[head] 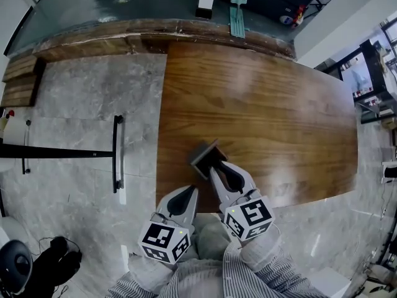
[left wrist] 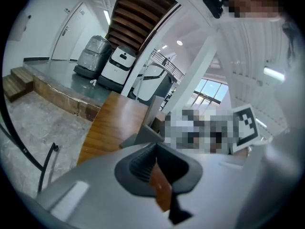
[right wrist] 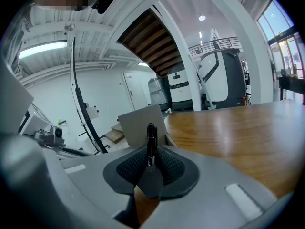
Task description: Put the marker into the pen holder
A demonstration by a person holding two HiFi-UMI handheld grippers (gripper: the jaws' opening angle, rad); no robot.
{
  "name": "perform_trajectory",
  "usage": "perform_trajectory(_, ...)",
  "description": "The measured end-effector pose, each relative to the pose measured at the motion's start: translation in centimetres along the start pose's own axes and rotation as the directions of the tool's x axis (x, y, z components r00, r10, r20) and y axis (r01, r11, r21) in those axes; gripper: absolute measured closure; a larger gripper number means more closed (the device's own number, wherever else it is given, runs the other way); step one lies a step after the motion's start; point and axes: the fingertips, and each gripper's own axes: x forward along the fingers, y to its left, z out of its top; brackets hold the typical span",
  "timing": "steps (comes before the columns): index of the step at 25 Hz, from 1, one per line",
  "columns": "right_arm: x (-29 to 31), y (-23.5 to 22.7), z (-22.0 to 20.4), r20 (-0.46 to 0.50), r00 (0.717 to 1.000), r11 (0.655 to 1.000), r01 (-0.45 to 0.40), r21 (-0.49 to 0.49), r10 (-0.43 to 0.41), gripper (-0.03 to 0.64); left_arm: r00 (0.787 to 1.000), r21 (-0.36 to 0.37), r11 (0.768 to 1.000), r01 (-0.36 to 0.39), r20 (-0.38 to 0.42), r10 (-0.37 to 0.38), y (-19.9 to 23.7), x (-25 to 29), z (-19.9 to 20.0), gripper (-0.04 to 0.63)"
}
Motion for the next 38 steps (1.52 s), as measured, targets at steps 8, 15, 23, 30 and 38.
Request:
perform_trajectory(8,0.4,-0.1,0.2,-0.036,0.999,0.999,0.026,0.03,-0.025,0.555,1.0,0.0,1.0,0.0,0.003,0.0,0.0,0.0,0.4,0.588)
perform_trajectory(15,1.5,0.4,0.3,-0.088,0.995,0.999,0.041,-0.025,-0.043,0.555,1.0,-0.003,1.0,0.001,0.012,-0.001,0.3,-0.1,0.8,0.588)
perform_trajectory(23,1.9,0.7,0.4,-0.112,0.992,0.997,0.051,-0.062,-0.057,0.524,1.0,-0.006,1.0,0.006,0.021,-0.006,0.5,-0.4,1.0,0.588)
perform_trajectory(30,1.8,0.7,0.6,-0.109,0.991,0.996,0.066,-0.055,-0.072,0.499,0.999,-0.009,1.0,0.012,0.03,-0.011,0.5,-0.7,1.4,0.588)
perform_trajectory(38,0.9,0.5,0.5,-0.11,0.989,0.994,0.096,-0.052,-0.102,0.504,0.999,0.005,1.0,0.011,0.032,-0.011,0.5,-0.6,1.7,0.588)
